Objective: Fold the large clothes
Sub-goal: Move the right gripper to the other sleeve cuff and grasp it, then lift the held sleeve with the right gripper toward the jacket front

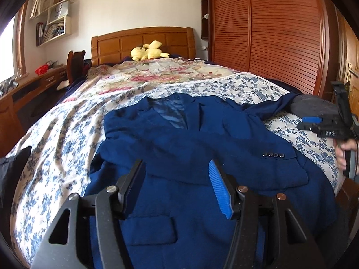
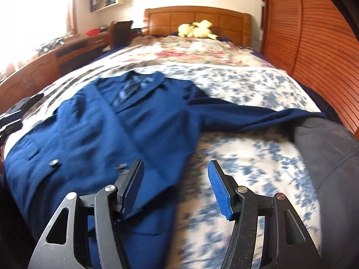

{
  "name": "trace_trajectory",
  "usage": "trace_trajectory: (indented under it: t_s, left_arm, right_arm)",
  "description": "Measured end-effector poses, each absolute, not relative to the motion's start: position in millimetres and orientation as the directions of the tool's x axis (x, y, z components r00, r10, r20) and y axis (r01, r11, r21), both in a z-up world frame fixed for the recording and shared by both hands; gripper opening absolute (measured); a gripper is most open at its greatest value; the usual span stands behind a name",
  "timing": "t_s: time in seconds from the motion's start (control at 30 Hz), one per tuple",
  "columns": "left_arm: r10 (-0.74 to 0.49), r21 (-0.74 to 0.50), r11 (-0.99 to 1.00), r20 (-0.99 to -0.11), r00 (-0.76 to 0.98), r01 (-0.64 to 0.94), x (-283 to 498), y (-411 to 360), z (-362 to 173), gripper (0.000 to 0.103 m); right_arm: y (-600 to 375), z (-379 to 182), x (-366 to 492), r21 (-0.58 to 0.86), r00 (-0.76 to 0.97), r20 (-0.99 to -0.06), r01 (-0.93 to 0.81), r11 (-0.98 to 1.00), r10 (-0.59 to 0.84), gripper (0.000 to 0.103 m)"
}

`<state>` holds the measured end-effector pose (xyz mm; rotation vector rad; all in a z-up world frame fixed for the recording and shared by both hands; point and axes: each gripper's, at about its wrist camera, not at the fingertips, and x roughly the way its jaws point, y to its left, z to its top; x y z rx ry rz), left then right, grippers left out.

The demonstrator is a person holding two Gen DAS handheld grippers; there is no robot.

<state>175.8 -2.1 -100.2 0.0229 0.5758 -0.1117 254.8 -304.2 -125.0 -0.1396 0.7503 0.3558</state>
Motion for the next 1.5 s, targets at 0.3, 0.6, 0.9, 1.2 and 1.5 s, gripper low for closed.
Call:
trace_trajectory:
  t_s: [0.3,0.6,0.9,1.2,1.5]
  left_arm:
    - [-0.123,-0.007,0.990,-0.539,0.834,0.142,222.8,-21.3,-104.4,0.058]
    - [-0.176,-0.031,0.981,-0.554,0.814,0.191,270.3,-24.9,-136.0,0.058]
    - [-0.223,-0.088,0.974,-0.566,0.794,0.210,271.8,-20.3,-150.4,0.058]
    - [-0.234,-0.116,0.972,-0.566,0.791,0.205,272.7,-15.8,-154.6,0.058]
    - [-0.235,-0.112,0.972,-0.566,0.790,0.209,272.4,-16.4,-155.4,0.058]
  right_arm:
    - [-349.1,-130.8,295.5,-0.042,0.704,-0.691,-0.264,0.964,0.163,0.060]
    - [-355.9,-143.3,340.6,-0.058,0.696,-0.712,-0.189,0.980,0.092,0.060]
    - [-376.5,-163.8,402.9,0.046,0.661,-0.748,-0.040,0.998,0.061,0.060]
    - [-385.1,-182.2,446.2,0.077,0.617,-0.787,0.051,0.996,0.030,0.043]
    - [-342.6,-133.4,442.2,0.020,0.720,-0.689,-0.102,0.995,0.087,0.003]
